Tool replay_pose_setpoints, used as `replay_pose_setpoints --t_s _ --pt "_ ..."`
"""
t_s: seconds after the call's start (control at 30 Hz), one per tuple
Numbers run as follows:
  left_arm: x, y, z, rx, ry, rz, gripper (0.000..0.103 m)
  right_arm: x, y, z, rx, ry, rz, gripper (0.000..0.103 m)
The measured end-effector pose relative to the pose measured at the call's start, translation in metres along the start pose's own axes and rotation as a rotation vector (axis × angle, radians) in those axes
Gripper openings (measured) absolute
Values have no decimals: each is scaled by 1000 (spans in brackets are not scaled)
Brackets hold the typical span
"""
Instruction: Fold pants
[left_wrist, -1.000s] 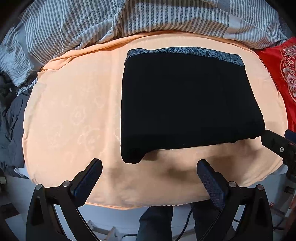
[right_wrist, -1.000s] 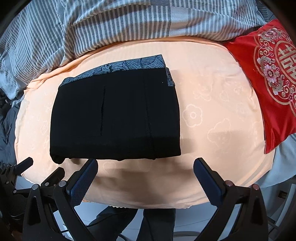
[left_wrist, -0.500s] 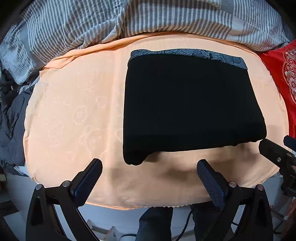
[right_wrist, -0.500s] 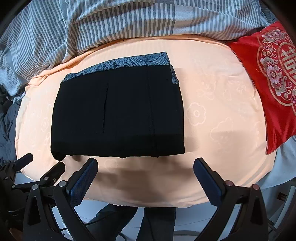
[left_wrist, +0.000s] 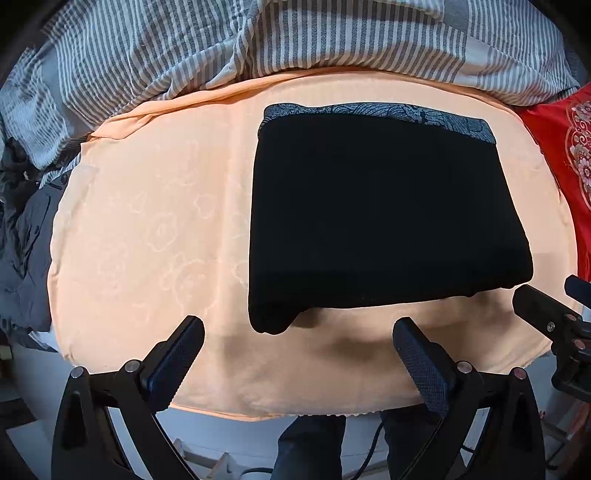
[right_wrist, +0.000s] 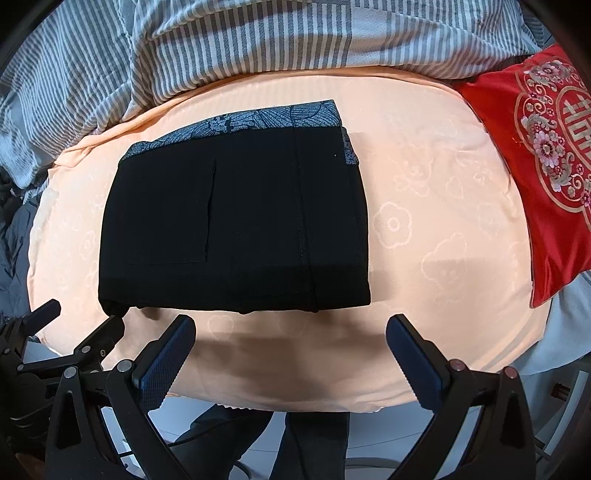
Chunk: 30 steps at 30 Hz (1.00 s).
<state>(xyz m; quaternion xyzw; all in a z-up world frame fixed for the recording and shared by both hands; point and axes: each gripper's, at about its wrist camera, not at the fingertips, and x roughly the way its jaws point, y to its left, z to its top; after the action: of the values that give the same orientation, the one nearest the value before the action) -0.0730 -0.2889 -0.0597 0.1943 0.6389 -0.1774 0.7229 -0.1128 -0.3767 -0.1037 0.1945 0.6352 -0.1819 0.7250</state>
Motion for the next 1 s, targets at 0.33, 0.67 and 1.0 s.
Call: replay_pose_setpoints --t_s 0.33,0.67,1.0 --pt "-3 0 3 0 -24 6 103 1 1 1 -5 4 0 103" --pt "-3 0 2 4 -27 8 103 2 1 1 -3 7 1 103" --pt "0 0 3 1 -16 -1 103 4 2 0 -7 10 3 103"
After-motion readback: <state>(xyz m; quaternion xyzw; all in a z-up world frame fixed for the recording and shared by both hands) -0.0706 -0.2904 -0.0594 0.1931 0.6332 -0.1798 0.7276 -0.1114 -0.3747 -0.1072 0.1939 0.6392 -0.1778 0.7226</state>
